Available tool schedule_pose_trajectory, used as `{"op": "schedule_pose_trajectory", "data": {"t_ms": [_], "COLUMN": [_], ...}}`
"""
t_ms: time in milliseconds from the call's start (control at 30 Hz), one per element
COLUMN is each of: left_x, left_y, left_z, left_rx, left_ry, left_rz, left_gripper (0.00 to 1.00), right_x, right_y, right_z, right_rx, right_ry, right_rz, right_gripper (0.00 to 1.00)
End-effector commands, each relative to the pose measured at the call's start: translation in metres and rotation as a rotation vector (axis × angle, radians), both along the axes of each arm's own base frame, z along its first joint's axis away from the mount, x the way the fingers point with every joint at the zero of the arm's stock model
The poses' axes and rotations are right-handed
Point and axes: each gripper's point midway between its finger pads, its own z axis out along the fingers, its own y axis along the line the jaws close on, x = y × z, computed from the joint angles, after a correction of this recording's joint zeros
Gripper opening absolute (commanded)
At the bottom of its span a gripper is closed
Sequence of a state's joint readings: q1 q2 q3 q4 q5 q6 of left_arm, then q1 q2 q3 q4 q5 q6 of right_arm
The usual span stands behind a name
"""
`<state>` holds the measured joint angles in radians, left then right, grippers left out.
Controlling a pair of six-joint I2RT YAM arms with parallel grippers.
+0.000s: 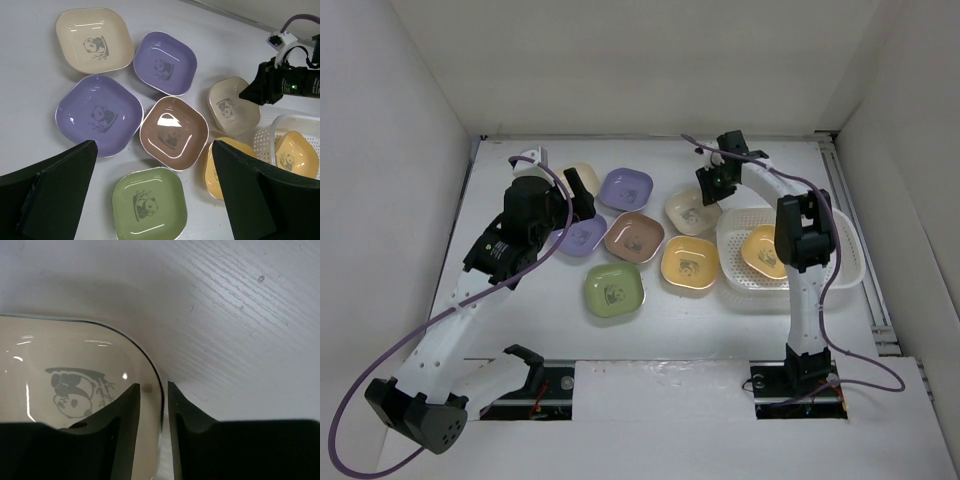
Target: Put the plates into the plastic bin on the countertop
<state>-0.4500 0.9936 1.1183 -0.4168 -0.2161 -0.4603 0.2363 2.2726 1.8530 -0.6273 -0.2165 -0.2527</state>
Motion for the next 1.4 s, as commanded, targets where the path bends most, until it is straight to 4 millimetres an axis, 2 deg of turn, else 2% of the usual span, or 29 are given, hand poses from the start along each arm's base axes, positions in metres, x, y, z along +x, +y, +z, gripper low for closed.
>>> {"op": "schedule_pose_trajectory", "data": {"t_ms": [0,67,133,167,333,367,400,433,467,500,533,633,667,700,767,800,833,867,900,933,967,1000,1100,1133,1167,1200,1233,1333,1367], "left_x": [0.0,0.0,0.0,0.0,-0.001,-0.001,-0.001,-0.001,-0.001,-0.001,-0.001,-0.001,-0.001,-0.001,-0.002,-0.002,-0.001,-0.001,-0.001,-0.001,-0.002,-0.003,-0.003,-0.003,-0.003,-0.003,-0.003,-0.005,-0.006], "left_y": [0.005,0.005,0.005,0.005,0.006,0.006,0.006,0.006,0.006,0.006,0.006,0.004,0.004,0.004,0.003,0.003,0.002,0.0,0.0,0.0,-0.001,-0.003,-0.003,-0.003,-0.003,-0.003,-0.003,-0.004,-0.004], "left_z": [0.006,0.006,0.006,0.006,0.004,0.004,0.004,0.004,0.004,0.004,0.004,0.004,0.004,0.004,0.004,0.004,0.006,0.006,0.006,0.006,0.006,0.006,0.006,0.006,0.006,0.006,0.006,0.009,0.012], "left_rx": [0.011,0.011,0.011,0.011,0.015,0.015,0.015,0.015,0.015,0.015,0.015,0.011,0.011,0.011,0.008,0.008,0.004,0.0,0.0,0.0,-0.003,-0.007,-0.016,-0.016,-0.016,-0.016,-0.016,-0.032,-0.036], "left_ry": [-0.026,-0.026,-0.026,-0.026,-0.018,-0.018,-0.018,-0.018,-0.018,-0.018,-0.018,-0.016,-0.016,-0.016,-0.015,-0.015,-0.023,-0.021,-0.021,-0.021,-0.019,-0.018,-0.016,-0.016,-0.016,-0.016,-0.016,-0.023,-0.031], "left_rz": [0.018,0.018,0.018,0.018,0.018,0.018,0.018,0.018,0.018,0.018,0.018,0.01,0.01,0.01,0.001,0.001,0.001,-0.008,-0.008,-0.008,-0.017,-0.027,-0.023,-0.023,-0.023,-0.023,-0.023,-0.028,-0.028], "left_gripper": [1.0,1.0,1.0,1.0,1.0,1.0,1.0,1.0,1.0,1.0,1.0,1.0,1.0,1.0,1.0,1.0,1.0,1.0,1.0,1.0,1.0,1.0,1.0,1.0,1.0,1.0,1.0,1.0,1.0], "right_x": [0.011,0.018,0.03,0.035,0.075,0.084,0.088,0.08,0.079,0.083,0.077,0.062,0.055,0.045,0.024,0.023,0.006,-0.002,-0.015,-0.035,-0.045,-0.058,-0.097,-0.11,-0.124,-0.132,-0.141,-0.162,-0.167], "right_y": [0.002,-0.001,-0.001,0.001,-0.022,-0.026,-0.037,-0.04,-0.042,-0.046,-0.056,-0.064,-0.063,-0.071,-0.083,-0.086,-0.094,-0.107,-0.113,-0.117,-0.127,-0.138,-0.149,-0.153,-0.158,-0.16,-0.173,-0.177,-0.179], "right_z": [0.013,0.019,0.029,0.034,0.07,0.099,0.115,0.109,0.146,0.168,0.173,0.224,0.228,0.255,0.28,0.266,0.291,0.294,0.276,0.298,0.298,0.271,0.265,0.237,0.246,0.24,0.219,0.215,0.198], "right_rx": [0.02,0.031,0.064,0.079,0.172,0.232,0.277,0.324,0.417,0.481,0.52,0.564,0.571,0.572,0.581,0.567,0.573,0.557,0.53,0.538,0.534,0.51,0.556,0.541,0.552,0.554,0.518,0.536,0.525], "right_ry": [-0.027,-0.049,-0.086,-0.106,-0.203,-0.277,-0.314,-0.302,-0.36,-0.421,-0.414,-0.489,-0.488,-0.543,-0.586,-0.562,-0.614,-0.636,-0.613,-0.667,-0.677,-0.638,-0.638,-0.592,-0.639,-0.639,-0.631,-0.66,-0.634], "right_rz": [0.001,-0.017,-0.044,-0.058,-0.236,-0.287,-0.325,-0.336,-0.359,-0.359,-0.365,-0.356,-0.361,-0.369,-0.429,-0.45,-0.469,-0.533,-0.571,-0.595,-0.642,-0.701,-0.774,-0.816,-0.835,-0.863,-0.939,-0.997,-1.022], "right_gripper": [0.32,0.15,0.09,0.0,0.0,0.0,0.0,0.0,0.0,0.0,0.0,0.0,0.0,0.0,0.0,0.0,0.0,0.0,0.0,0.0,0.0,0.0,0.0,0.0,0.0,0.0,0.0,0.0,0.0]}}
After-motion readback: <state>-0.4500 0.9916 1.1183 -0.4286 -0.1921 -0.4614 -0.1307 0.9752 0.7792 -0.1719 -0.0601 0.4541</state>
